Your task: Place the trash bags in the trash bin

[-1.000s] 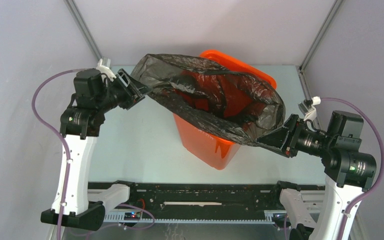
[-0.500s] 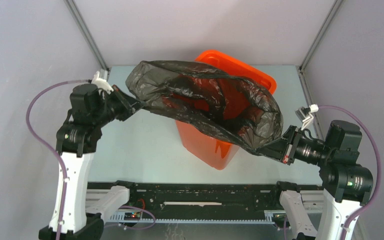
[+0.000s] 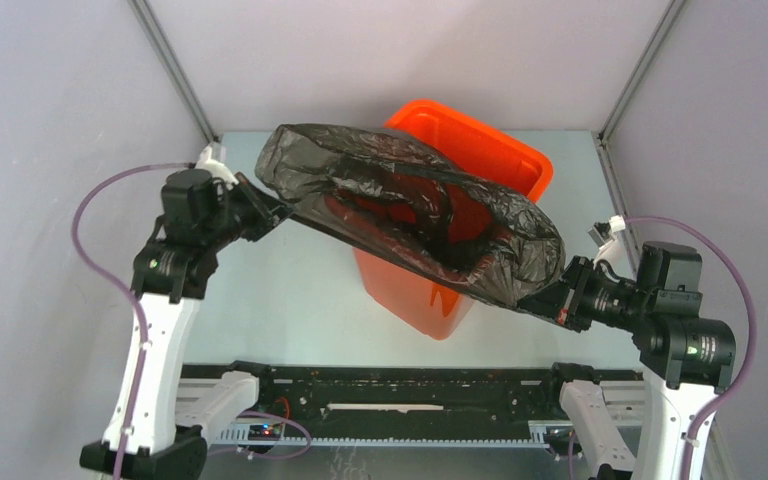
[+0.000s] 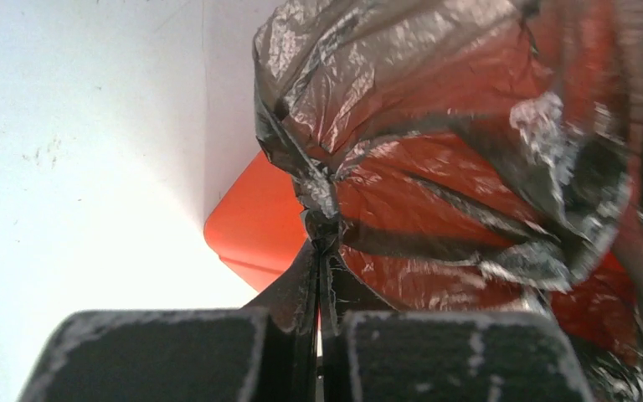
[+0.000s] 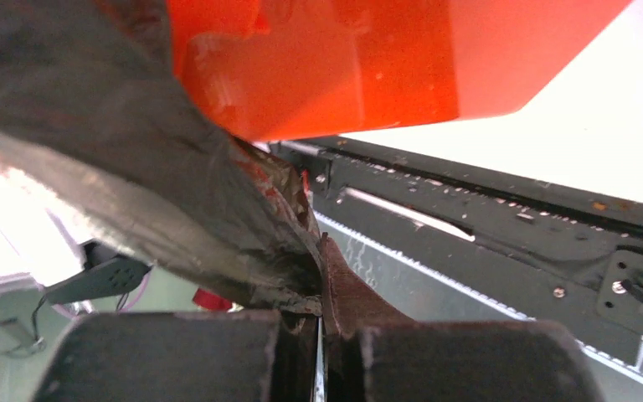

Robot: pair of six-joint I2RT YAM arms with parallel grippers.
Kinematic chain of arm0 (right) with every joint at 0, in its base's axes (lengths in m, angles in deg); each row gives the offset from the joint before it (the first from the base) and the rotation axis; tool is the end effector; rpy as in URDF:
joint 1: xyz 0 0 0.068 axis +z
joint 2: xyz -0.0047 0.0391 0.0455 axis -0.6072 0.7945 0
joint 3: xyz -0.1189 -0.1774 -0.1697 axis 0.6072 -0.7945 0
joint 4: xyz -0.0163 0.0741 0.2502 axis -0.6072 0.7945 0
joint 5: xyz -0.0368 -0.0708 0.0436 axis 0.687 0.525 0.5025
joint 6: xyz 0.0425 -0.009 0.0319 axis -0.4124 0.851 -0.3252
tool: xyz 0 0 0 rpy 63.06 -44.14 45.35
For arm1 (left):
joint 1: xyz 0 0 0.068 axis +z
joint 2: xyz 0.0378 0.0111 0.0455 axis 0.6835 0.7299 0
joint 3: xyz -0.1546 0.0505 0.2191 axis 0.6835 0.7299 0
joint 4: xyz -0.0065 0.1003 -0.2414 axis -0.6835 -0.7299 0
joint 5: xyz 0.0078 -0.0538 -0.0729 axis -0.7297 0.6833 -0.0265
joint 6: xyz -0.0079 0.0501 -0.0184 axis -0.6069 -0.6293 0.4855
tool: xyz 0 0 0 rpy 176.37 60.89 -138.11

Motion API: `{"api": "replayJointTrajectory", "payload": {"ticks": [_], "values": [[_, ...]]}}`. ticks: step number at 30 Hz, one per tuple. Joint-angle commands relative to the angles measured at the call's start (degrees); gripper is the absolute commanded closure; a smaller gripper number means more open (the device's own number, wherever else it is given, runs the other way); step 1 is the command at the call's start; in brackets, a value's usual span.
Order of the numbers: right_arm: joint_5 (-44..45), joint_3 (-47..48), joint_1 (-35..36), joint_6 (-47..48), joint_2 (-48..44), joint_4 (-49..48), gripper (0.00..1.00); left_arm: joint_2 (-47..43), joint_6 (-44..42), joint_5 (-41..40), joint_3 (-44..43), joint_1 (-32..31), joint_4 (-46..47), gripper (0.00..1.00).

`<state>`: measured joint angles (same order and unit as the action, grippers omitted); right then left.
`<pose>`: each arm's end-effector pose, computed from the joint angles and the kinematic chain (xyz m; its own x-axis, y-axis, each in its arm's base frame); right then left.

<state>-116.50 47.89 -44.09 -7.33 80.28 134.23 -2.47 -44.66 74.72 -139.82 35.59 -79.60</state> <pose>0.0497 0.0210 0.4076 -0.8323 0.3543 -0.4263 -0.1250 0.6293 0.7671 0.1643 -0.0303 0.4250 -0.5482 -0.5778 -0.6047 -0.0322 0.7370 -0.6751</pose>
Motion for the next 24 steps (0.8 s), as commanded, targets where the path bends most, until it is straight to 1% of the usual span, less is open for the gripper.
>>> {"api": "replayJointTrajectory", "payload": {"ticks": [1, 3, 6, 8, 9, 11, 14, 17, 18, 20, 22, 24], "values": [[10.93, -1.54, 0.2, -0.67, 1.07, -5.98, 0.99, 4.0, 0.17, -3.34, 0.98, 0.19, 10.41, 1.0], [13.81, -2.64, 0.15, -1.57, 1.49, -10.15, 0.93, 6.47, 0.52, -2.79, 0.56, -0.5, 12.53, 1.0], [17.6, -2.59, -0.04, -1.46, 2.61, -12.83, 0.84, 10.4, 0.15, -1.57, -0.25, -2.19, 12.95, 0.99], [17.44, -1.43, -0.32, -1.36, 3.6, -12.95, 0.78, 11.51, -0.91, -1.73, -1.34, -3.25, 12.05, 0.95], [17.37, -0.79, -0.33, -1.33, 3.98, -12.56, 0.74, 11.6, -1.38, -2.01, -1.69, -3.5, 11.81, 0.91], [17.36, 0.79, -0.42, -0.61, 4.05, -11.24, 0.64, 11.51, -2.37, -2.46, -2.43, -3.55, 11.73, 0.83], [17.77, 5.51, -0.42, 1.78, 3.06, -8.28, 0.5, 11.9, -3.56, -2.5, -4.2, -3.63, 11.37, 0.82], [20.13, 11.69, -0.42, 4.59, 1.82, -6.16, 0.33, 12.39, -1.6, -0.46, -3.66, -3.68, 13.14, 0.8], [20.88, 14.18, -0.42, 5.54, 1.93, -5.58, 0.29, 12.66, -0.86, 0.41, -3.32, -3.82, 13.5, 0.8], [20.36, 19.49, -0.35, 7.46, 3.18, -4.48, 0.27, 12.91, -0.52, 1.15, -3.21, -4.16, 13.6, 0.8], [18.92, 25.48, -0.27, 9.05, 5.44, -3.91, 0.28, 12.64, -0.99, 0.57, -2.99, -4.33, 13.39, 0.8], [14.7, 30.07, -0.1, 10.45, 7.17, -6.64, 0.28, 12.54, -1.52, -0.17, -2.51, -4.34, 13.36, 0.8]]}}
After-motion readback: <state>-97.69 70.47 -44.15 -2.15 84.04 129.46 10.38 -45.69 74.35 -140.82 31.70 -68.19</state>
